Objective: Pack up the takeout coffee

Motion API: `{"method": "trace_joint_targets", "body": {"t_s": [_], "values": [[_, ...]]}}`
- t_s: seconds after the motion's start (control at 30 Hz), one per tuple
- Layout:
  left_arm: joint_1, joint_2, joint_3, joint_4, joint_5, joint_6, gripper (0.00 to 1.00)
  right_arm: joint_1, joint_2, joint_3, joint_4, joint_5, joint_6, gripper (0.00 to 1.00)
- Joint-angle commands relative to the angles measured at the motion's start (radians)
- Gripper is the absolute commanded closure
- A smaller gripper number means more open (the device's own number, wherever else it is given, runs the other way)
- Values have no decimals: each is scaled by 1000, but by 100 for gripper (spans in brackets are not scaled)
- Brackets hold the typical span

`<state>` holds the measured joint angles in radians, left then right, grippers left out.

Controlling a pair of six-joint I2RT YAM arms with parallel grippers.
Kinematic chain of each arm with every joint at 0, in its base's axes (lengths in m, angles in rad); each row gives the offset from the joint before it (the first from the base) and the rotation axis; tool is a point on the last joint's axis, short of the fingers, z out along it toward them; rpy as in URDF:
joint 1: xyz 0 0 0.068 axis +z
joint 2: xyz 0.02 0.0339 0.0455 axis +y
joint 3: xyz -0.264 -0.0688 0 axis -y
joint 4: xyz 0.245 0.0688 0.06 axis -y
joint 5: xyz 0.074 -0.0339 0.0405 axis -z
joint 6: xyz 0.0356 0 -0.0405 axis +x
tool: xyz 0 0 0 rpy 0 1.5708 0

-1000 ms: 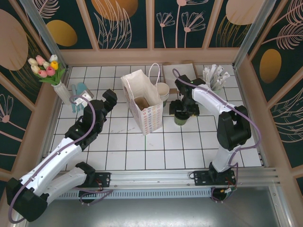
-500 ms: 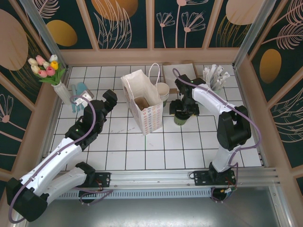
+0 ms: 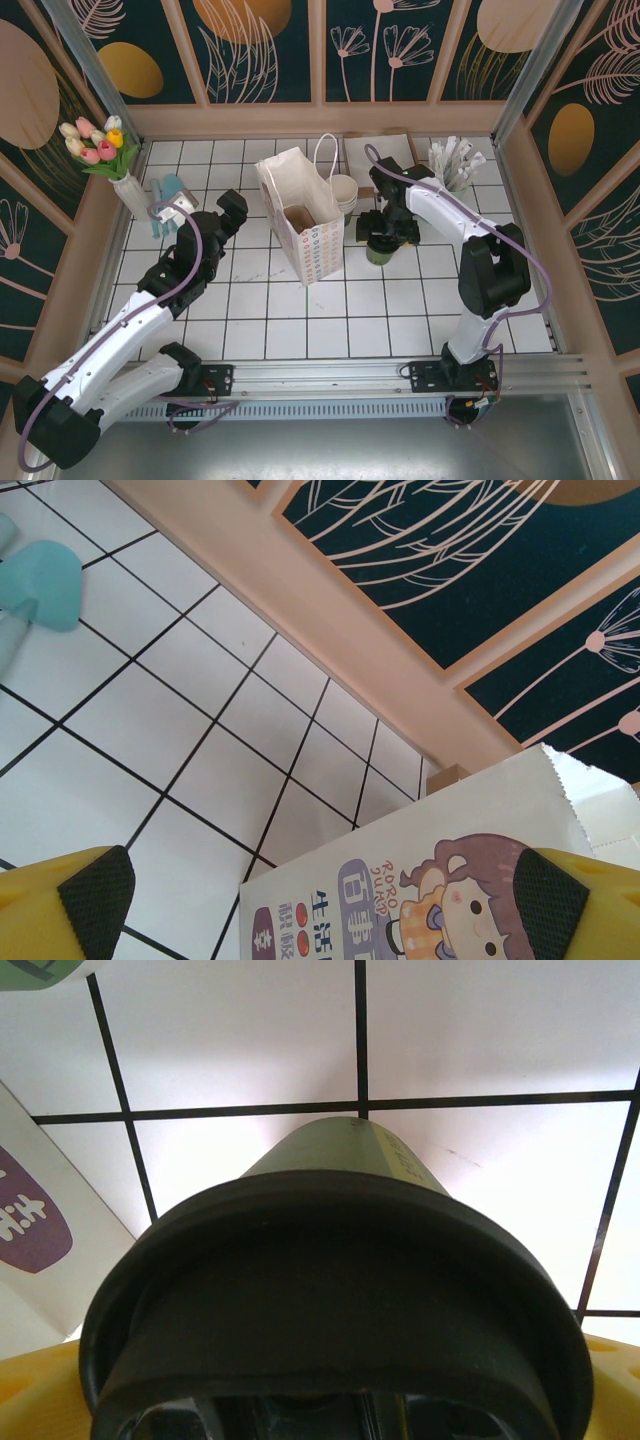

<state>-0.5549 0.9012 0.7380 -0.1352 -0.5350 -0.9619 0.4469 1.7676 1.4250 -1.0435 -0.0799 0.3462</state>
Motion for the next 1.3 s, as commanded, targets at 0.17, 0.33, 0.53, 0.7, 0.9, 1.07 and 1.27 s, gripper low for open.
{"method": "trace_joint_targets", "body": {"t_s": [0.17, 0.33, 0.53, 0.7, 0.9, 1.07, 1.27], "values": [[5, -6, -6, -1, -14, 19, 1, 4, 9, 22, -23, 9, -10, 1], [4, -7, -6, -2, -13, 20, 1, 5, 10, 29, -27, 14, -9, 7], [4, -6, 14, -11, -8, 51, 1, 7, -11, 45, -48, 51, -5, 13], [5, 6, 67, -35, -5, 107, 1, 6, -75, 44, -63, 64, 5, 17], [6, 27, 162, -80, -19, 145, 1, 8, -149, 63, -98, 89, 10, 20], [65, 56, 228, -99, 30, 217, 1, 11, -208, 84, -135, 91, 16, 21], [193, 151, 313, -78, 249, 255, 1, 38, -246, 199, -216, 121, 25, 22]]}}
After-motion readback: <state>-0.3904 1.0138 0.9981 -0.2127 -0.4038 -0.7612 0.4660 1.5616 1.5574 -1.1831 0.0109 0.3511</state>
